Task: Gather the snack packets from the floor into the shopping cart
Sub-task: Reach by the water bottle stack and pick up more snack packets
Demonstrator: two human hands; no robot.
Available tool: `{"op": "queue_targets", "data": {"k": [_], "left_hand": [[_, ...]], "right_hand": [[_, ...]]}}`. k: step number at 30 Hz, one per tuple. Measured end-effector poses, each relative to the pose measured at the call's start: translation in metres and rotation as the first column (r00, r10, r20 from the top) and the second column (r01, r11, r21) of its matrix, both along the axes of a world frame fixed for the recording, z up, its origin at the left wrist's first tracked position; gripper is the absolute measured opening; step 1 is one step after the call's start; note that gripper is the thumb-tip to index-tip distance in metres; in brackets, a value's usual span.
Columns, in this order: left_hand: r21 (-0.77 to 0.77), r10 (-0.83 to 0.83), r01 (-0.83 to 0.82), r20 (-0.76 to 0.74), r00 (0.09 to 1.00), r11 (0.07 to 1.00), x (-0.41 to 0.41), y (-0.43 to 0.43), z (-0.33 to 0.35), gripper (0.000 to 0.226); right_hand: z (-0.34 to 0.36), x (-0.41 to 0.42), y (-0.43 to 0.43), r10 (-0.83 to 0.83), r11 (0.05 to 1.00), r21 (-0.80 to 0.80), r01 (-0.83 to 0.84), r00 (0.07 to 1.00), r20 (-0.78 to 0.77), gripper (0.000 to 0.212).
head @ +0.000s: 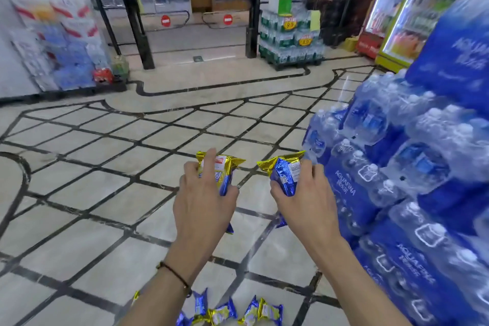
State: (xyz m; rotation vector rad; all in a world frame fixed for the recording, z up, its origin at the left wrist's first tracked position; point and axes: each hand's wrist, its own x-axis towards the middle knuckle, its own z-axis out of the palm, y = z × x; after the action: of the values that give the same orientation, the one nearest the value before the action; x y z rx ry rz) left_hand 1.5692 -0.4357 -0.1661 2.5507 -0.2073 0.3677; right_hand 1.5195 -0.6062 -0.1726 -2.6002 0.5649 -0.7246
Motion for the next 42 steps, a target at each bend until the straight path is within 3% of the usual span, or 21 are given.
{"op": "queue_targets", "data": {"k": [10, 18, 24, 31, 37, 42], "left_hand": [[-0.092, -0.282, 0.287, 0.066, 0.957, 0.954, -0.067, -0.02, 0.11, 0.076], [-0.111, -0.583, 0.591, 0.104, 0.806, 0.799, -0.16, -0.058, 0.134, 0.075], [-0.081, -0.803, 0.805, 0.066, 0.592, 0.587, -0.268, -0.105, 0.136, 0.076], [-0.05, -0.966, 0.967, 0.06, 0.252, 0.249, -0.446, -0.158, 0.135, 0.073], [0.004, -0.998, 0.999, 0.045, -0.05, -0.05, -0.654, -0.166, 0.122, 0.073], [0.013, -0.97, 0.97, 0.016, -0.244, -0.243, -0.829, -0.157, 0.113, 0.072]], "right_hand": [[0.113, -0.121, 0.014, -0.327, 0.943, -0.032, 0.33, 0.942, 0.07, 0.052], [0.139, -0.249, 0.012, -0.618, 0.784, -0.009, 0.621, 0.782, 0.08, 0.052], [0.142, -0.382, 0.005, -0.812, 0.582, 0.005, 0.813, 0.581, 0.058, 0.058], [0.134, -0.579, 0.024, -0.959, 0.282, 0.087, 0.955, 0.28, 0.033, 0.062], [0.121, -0.774, 0.074, -1.0, -0.017, 0.117, 0.993, -0.017, 0.001, 0.073], [0.11, -0.931, 0.115, -0.972, -0.234, 0.118, 0.965, -0.228, -0.059, 0.07]]}}
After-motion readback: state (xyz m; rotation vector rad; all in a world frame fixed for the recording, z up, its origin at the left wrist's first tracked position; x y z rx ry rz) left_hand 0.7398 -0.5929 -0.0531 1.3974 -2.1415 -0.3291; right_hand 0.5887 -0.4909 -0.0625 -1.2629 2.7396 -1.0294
